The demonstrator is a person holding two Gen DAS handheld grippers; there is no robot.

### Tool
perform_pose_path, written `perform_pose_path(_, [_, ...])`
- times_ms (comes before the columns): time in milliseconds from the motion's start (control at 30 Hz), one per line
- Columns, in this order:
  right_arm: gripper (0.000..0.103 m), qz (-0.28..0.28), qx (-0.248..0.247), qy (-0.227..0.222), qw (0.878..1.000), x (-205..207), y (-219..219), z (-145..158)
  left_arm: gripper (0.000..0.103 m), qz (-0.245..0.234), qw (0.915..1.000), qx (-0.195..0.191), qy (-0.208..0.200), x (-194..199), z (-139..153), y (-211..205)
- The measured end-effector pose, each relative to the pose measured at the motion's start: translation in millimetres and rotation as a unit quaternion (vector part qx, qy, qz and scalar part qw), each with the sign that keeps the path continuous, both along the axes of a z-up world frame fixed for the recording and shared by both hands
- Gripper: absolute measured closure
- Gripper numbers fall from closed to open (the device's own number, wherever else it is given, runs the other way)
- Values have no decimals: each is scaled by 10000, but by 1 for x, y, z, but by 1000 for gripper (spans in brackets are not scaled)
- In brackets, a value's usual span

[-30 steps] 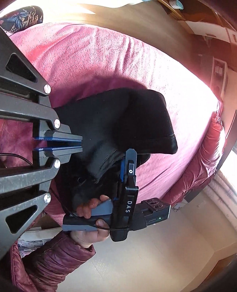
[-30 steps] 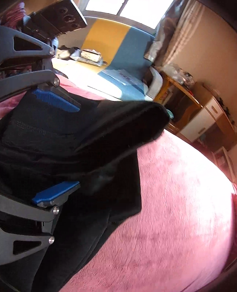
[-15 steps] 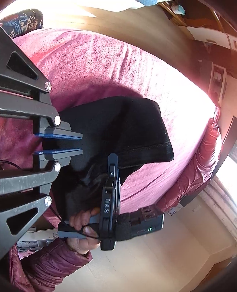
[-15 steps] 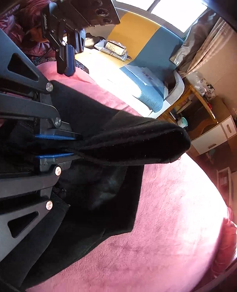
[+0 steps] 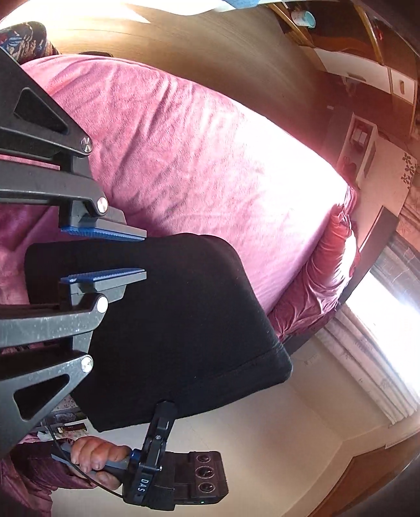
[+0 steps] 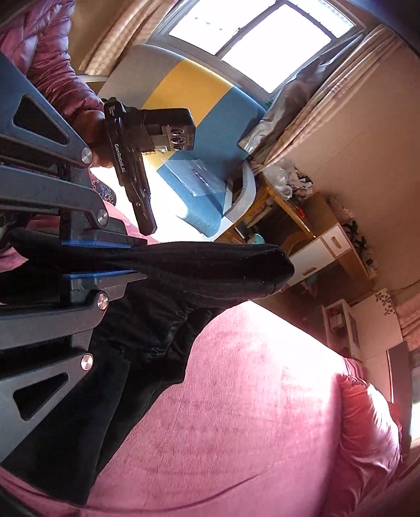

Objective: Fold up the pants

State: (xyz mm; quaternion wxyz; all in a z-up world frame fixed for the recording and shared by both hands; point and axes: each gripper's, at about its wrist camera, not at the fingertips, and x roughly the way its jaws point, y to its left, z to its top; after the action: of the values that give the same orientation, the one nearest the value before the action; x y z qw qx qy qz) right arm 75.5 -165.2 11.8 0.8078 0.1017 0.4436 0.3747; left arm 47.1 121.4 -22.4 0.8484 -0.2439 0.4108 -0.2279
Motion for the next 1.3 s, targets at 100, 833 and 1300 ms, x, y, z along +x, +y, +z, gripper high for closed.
perform_pose_path(100, [92,-410,111,-104,9990,-16,-43,5,84,-277,9996,-22,-87,14,6,-28])
perform_pose_path(833, [93,-2952,-50,950,9507,-55,-237,-140,83,-2193,9704,854,545,20,-56,-198])
perform_pose_path(1300, [82,-3186,34,1035,9422,-95,-251,-130,79,-1984,9743,979,430,13,-56,-183])
